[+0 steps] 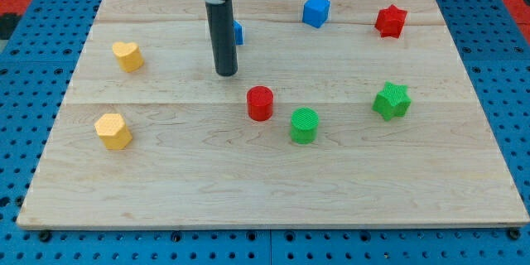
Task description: Move yellow hexagon towards the yellow heart
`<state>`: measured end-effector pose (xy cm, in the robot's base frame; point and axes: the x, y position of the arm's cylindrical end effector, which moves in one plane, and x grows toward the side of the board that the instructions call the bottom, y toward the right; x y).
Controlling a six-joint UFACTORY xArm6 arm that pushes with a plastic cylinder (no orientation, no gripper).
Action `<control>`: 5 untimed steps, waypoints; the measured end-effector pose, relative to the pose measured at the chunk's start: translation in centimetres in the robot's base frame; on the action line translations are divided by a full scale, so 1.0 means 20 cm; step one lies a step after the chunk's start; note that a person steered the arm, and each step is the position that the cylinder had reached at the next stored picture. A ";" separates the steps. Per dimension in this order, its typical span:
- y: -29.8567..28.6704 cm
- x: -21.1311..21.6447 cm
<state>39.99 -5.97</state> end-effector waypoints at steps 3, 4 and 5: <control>-0.13 0.62; -0.40 0.65; -0.62 0.54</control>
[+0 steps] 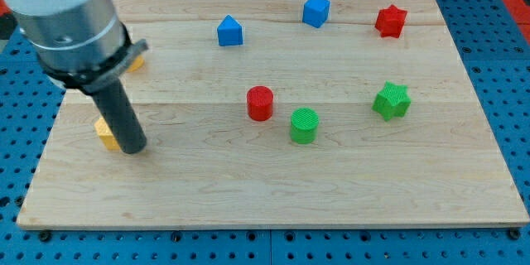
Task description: Move yellow hexagon towards the yellow heart
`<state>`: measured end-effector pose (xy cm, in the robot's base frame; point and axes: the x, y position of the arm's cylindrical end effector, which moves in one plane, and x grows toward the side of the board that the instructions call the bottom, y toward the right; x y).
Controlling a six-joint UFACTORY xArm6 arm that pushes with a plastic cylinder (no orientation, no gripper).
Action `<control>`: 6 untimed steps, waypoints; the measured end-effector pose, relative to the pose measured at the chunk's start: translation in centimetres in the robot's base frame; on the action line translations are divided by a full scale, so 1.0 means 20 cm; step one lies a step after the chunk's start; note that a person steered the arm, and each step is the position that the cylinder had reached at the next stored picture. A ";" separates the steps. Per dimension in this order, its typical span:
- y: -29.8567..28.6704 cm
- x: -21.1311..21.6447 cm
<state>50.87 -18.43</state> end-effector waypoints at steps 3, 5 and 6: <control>-0.30 0.12; -0.36 -0.12; -0.36 -0.23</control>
